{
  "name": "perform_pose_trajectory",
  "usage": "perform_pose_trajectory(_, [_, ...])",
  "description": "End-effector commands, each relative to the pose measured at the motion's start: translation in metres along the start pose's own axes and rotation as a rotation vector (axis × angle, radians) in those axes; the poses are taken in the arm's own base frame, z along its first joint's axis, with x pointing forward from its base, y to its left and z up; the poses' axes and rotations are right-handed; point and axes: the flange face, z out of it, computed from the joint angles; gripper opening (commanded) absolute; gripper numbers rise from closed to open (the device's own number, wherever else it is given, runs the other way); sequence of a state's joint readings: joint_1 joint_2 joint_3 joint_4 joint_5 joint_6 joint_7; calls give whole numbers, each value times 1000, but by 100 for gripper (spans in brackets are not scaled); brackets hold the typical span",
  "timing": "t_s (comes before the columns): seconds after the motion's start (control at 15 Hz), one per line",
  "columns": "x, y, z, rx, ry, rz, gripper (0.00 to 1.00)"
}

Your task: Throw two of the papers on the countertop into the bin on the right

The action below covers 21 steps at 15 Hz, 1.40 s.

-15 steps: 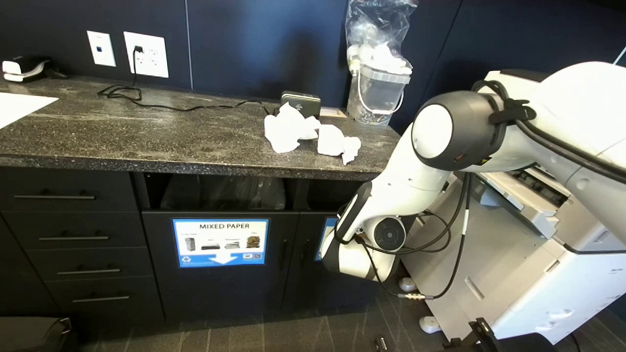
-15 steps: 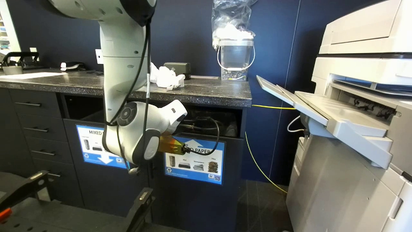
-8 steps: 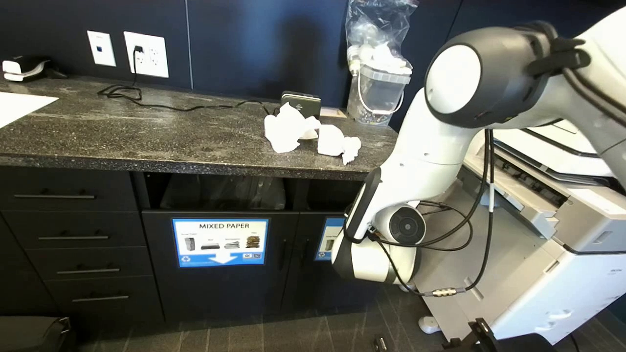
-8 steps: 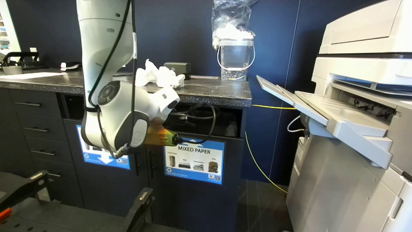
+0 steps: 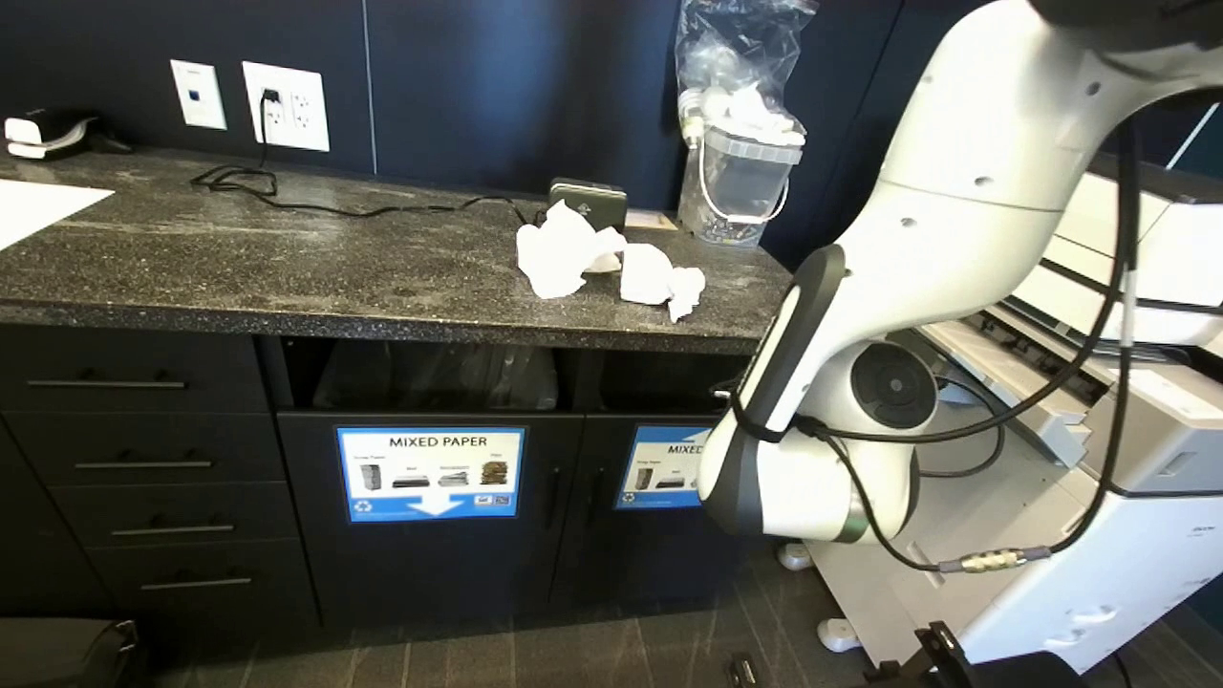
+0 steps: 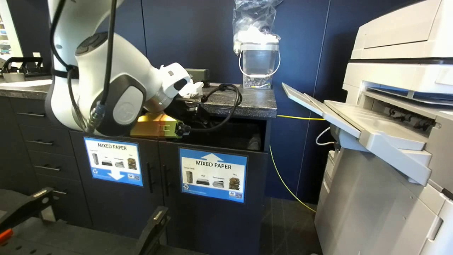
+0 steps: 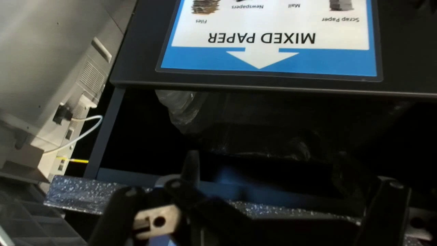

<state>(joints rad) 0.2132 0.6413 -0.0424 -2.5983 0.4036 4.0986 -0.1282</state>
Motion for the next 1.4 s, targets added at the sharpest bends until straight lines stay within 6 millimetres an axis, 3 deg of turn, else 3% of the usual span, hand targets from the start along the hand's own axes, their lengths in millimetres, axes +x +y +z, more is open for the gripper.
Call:
perform_pose_trajectory(0.0, [17,13,-38,91,-157,-28,100])
perform_pose_trajectory(0.27, [21,26,-59,165,-361,-113,100])
perform_pose_trajectory(0.33, [30,27,-42,169,-403,-145,100])
perform_pose_trajectory(0.47, [52,50,-48,200,-453,-206,100])
perform_pose_trajectory(0.6, [67,68,-29,195,-448,-344,100])
perform_pose_trajectory(0.8, [112,80,-15,194,-411,-511,100])
perform_pose_trajectory(0.93, [153,75,-13,208,-387,-620,100])
perform_pose_trajectory(1.13, [219,56,-22,239,-360,-784,100])
perform_pose_trajectory(1.33, [288,32,-46,243,-330,-939,100])
